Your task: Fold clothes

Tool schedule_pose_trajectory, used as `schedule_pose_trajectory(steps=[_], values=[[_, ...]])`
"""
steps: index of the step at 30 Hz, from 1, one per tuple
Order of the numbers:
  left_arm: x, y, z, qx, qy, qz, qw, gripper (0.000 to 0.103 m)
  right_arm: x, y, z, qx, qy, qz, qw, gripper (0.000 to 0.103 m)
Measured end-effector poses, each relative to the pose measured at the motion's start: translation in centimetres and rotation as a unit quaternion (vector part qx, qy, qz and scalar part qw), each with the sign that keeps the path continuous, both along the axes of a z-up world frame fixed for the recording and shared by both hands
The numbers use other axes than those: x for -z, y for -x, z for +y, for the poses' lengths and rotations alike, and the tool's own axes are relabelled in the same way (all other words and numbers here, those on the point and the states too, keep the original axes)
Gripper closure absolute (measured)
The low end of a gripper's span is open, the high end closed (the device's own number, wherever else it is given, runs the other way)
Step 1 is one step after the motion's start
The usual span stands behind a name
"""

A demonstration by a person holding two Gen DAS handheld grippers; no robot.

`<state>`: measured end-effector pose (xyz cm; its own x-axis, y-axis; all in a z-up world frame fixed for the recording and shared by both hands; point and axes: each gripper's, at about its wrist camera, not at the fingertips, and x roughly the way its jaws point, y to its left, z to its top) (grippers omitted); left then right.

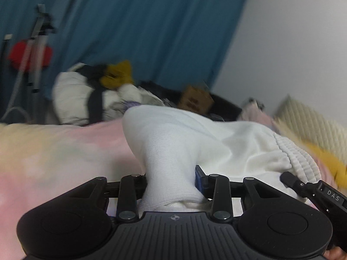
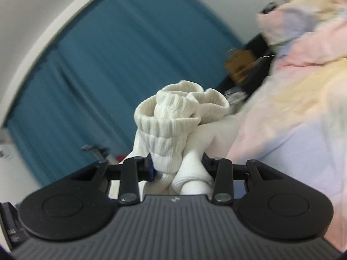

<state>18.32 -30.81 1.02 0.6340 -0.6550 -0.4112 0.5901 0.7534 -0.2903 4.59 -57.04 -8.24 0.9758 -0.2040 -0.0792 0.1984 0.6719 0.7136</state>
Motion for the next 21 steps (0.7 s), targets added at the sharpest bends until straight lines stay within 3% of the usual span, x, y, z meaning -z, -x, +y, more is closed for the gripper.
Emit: schedule_pose_trajectory(steps=[5, 9, 12, 18, 20, 21], values=[[6.6, -4.6, -6.0, 0.019, -0.059, 0.023, 0.9978, 0.066, 6.3, -3.4, -2.9, 0.045, -0.029, 0.065, 0.996, 0.063], [10.8, -5.7, -6.5, 0.023, -0.090, 0.035, 0.9951, 0.063, 9.7, -6.5, -2.7, 0.038, -0.021, 0.183, 0.982, 0.062], [13.3, -6.6, -6.3, 0.028, -0.106, 0.042, 0.9931, 0.060, 10.5, -6.8, -2.5, 0.034, -0.022, 0.216, 0.976, 0.060], [11.9, -6.0, -3.9, 0.005, -0.103, 0.059, 0.9930, 0.047, 10.4, -5.0, -3.2, 0.018, -0.057, 0.205, 0.977, 0.055], [10.1, -3.6, -2.5, 0.000, -0.112, 0.044, 0.9927, 0.032, 9.7, -4.0, -3.0, 0.017, -0.064, 0.208, 0.976, 0.053], [9.2, -2.8, -2.0, 0.001, -0.116, 0.034, 0.9927, 0.030, 9.3, -3.4, -2.8, 0.018, -0.066, 0.213, 0.975, 0.051]])
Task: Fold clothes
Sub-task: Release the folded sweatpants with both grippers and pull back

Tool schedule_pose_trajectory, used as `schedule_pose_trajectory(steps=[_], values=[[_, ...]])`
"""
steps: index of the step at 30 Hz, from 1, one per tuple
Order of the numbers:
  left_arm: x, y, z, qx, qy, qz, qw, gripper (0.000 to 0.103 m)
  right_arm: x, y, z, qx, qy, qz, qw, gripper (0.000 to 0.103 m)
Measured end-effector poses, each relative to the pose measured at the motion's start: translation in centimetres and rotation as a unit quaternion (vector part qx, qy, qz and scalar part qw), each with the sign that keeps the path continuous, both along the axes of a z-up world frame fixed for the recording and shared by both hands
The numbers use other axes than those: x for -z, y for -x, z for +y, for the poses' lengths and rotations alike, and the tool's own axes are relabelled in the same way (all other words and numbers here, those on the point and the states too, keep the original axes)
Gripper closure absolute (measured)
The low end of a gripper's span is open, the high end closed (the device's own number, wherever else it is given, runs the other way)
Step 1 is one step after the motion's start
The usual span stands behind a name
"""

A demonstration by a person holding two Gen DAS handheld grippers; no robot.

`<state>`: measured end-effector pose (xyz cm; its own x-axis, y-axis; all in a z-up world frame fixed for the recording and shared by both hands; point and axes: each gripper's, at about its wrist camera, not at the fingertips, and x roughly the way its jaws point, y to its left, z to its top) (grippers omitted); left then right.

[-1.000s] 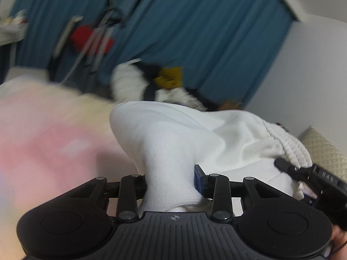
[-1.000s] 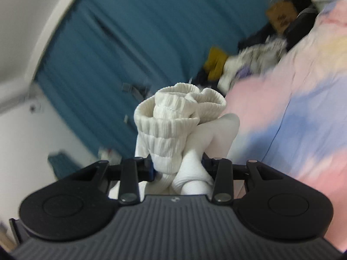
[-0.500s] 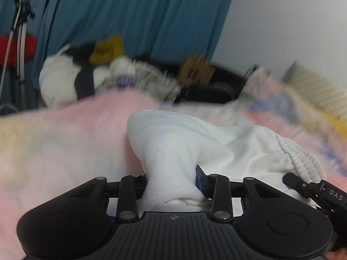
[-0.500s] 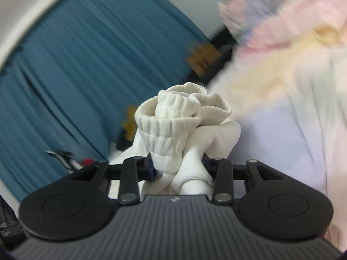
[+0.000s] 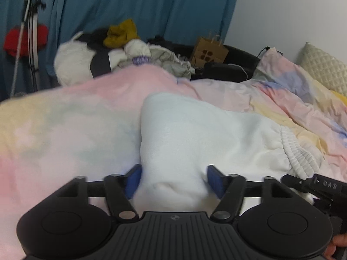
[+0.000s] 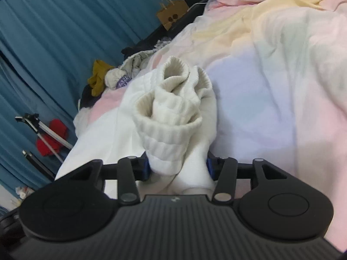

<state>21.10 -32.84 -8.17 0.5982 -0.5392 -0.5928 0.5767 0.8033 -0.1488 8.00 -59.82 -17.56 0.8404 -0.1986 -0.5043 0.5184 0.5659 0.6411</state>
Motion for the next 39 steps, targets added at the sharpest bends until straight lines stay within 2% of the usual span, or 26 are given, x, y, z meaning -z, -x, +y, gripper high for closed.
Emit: schedule_pose_trajectory(steps=[2, 6, 12, 16, 22, 25, 28, 31, 33, 35, 36, 37, 39], values=[[-1.7, 2.2, 1.2, 0.007, -0.005, -0.022, 0.9997, 0.028, -1.0, 1.5, 0.8, 0.005, 0.005, 0.011, 1.000, 0.051], [-5.2, 7.0, 3.7, 0.013, -0.005, -0.052, 0.9986, 0.023, -4.5, 5.2, 3.3, 0.025, 0.053, 0.023, 0.998, 0.051], [-9.3, 14.1, 7.7, 0.010, 0.006, -0.076, 0.9970, 0.022, -10.4, 9.3, 8.0, 0.002, 0.132, 0.000, 0.991, 0.051], [-11.8, 18.3, 10.3, 0.002, 0.015, -0.088, 0.9960, 0.022, -12.9, 11.6, 10.4, -0.015, 0.167, -0.019, 0.986, 0.051], [-14.3, 22.8, 14.3, -0.010, 0.044, -0.088, 0.9951, 0.014, -14.8, 14.3, 15.1, -0.038, 0.222, -0.023, 0.974, 0.051], [-15.1, 24.9, 16.5, -0.015, 0.038, -0.096, 0.9946, 0.013, -15.1, 15.3, 17.7, -0.045, 0.251, -0.025, 0.967, 0.051], [-15.3, 26.8, 18.7, -0.023, 0.032, -0.113, 0.9928, 0.003, -14.9, 15.5, 19.3, -0.055, 0.260, -0.021, 0.964, 0.051], [-14.6, 27.9, 21.3, -0.028, 0.046, -0.117, 0.9917, 0.000, -14.6, 15.4, 20.9, -0.069, 0.270, -0.017, 0.960, 0.051], [-13.7, 28.1, 22.5, -0.034, 0.044, -0.111, 0.9923, 0.000, -14.4, 14.9, 21.6, -0.076, 0.274, -0.013, 0.959, 0.046], [-12.9, 28.0, 23.2, -0.036, 0.041, -0.112, 0.9922, 0.000, -14.0, 14.5, 22.1, -0.071, 0.274, -0.008, 0.959, 0.032], [-12.6, 28.0, 23.5, -0.037, 0.039, -0.114, 0.9920, 0.000, -13.8, 14.4, 22.4, -0.066, 0.274, -0.006, 0.959, 0.020], [-12.2, 28.0, 23.8, -0.039, 0.038, -0.115, 0.9918, 0.000, -13.6, 14.3, 22.9, -0.061, 0.278, -0.003, 0.959, 0.012], [-11.6, 27.9, 24.0, -0.044, 0.037, -0.119, 0.9912, 0.000, -13.2, 14.0, 23.7, -0.060, 0.291, 0.010, 0.955, 0.014]])
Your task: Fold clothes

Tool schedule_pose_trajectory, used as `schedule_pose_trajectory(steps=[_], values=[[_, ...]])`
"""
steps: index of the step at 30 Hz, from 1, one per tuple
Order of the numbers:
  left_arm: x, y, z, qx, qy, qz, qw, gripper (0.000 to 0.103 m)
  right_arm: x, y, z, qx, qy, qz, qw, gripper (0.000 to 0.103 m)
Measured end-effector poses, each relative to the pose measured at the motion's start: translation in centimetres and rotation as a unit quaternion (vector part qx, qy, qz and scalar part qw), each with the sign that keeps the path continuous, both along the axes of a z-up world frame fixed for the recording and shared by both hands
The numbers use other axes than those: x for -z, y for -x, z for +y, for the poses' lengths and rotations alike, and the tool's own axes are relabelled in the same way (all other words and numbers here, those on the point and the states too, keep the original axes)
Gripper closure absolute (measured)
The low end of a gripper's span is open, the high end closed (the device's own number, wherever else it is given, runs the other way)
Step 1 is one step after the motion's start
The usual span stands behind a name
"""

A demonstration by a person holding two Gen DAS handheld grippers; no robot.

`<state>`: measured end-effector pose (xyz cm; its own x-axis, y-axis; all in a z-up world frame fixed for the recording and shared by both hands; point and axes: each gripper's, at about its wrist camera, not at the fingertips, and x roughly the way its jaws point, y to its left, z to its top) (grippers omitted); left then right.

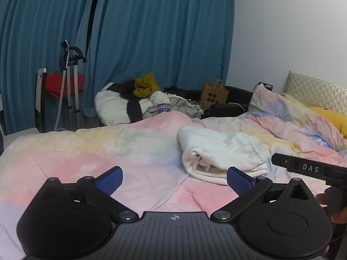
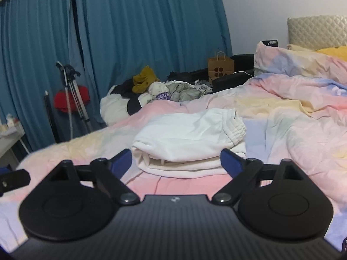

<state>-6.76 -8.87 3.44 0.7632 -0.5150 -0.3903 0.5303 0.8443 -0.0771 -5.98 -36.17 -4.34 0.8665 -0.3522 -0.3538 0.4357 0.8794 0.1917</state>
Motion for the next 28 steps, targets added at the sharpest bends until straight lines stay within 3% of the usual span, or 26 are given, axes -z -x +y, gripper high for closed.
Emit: schedule_pose_trajectory(steps=[11, 28], values=[[1.3, -1.6, 0.6, -0.040, -0.012, -0.015, 0.9990, 0.000, 1.2, -0.8, 2.2, 0.013, 0.050, 0.017, 0.999, 0.014], [0.4, -1.5, 1.1, -0.056, -0.014, -0.028, 0.9979, 0.000, 1.6, -0.9, 2.3, 0.031, 0.051, 0.022, 0.998, 0.014]])
